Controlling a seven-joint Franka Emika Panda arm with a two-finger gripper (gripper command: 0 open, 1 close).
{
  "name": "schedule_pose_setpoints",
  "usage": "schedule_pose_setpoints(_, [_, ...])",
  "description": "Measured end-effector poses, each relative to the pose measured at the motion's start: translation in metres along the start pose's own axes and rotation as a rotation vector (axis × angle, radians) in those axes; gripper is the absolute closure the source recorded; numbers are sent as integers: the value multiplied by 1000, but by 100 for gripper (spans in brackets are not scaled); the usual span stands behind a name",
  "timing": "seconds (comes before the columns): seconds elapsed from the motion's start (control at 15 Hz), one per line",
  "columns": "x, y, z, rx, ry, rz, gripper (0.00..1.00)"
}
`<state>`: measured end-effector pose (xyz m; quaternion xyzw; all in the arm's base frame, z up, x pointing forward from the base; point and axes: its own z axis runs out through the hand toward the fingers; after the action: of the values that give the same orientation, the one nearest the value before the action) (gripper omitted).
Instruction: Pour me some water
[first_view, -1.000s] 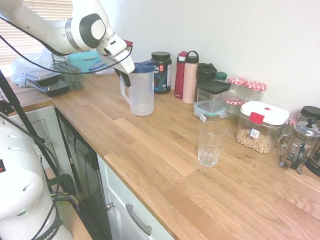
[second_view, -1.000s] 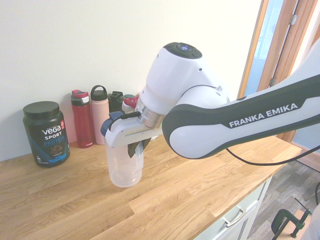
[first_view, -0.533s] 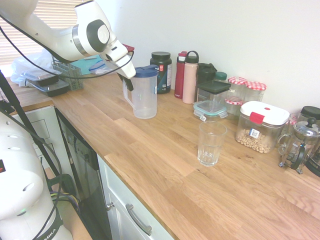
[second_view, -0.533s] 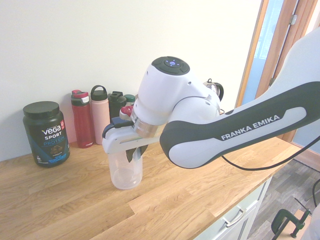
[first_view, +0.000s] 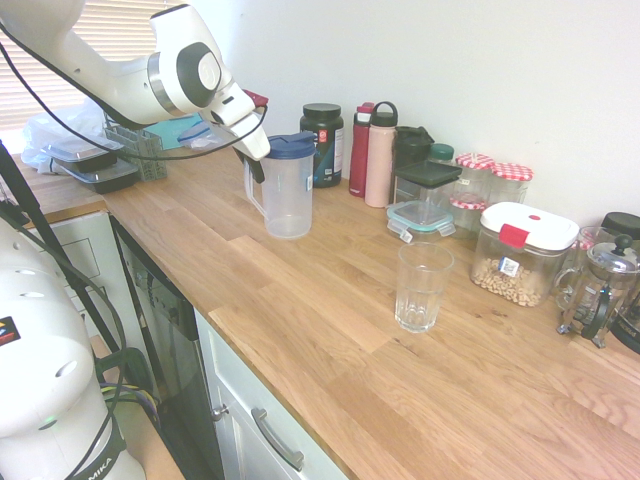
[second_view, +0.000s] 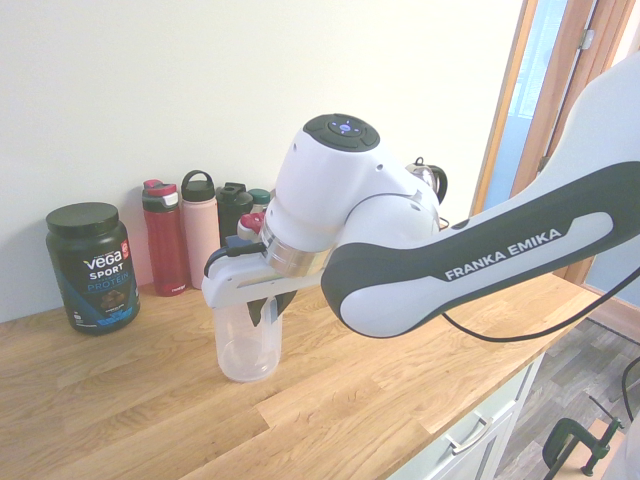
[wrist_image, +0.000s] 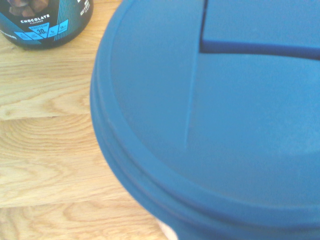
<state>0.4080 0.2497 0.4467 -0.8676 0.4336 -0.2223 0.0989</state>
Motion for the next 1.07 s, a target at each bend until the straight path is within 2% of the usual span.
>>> schedule_pose_setpoints(0.2, [2,1,-2,-5,1,-3,0])
schedule_pose_setpoints(0.47, [-20,8,-13,-25,-14,-86,0])
schedule_pose_setpoints(0.67, [-21,23,-40,-95,-81,-163,0])
schedule_pose_setpoints(0.87, [11,57,-74,-177,-135,-231,0])
schedule_pose_setpoints(1.07, [56,103,-88,-218,-144,-212,0])
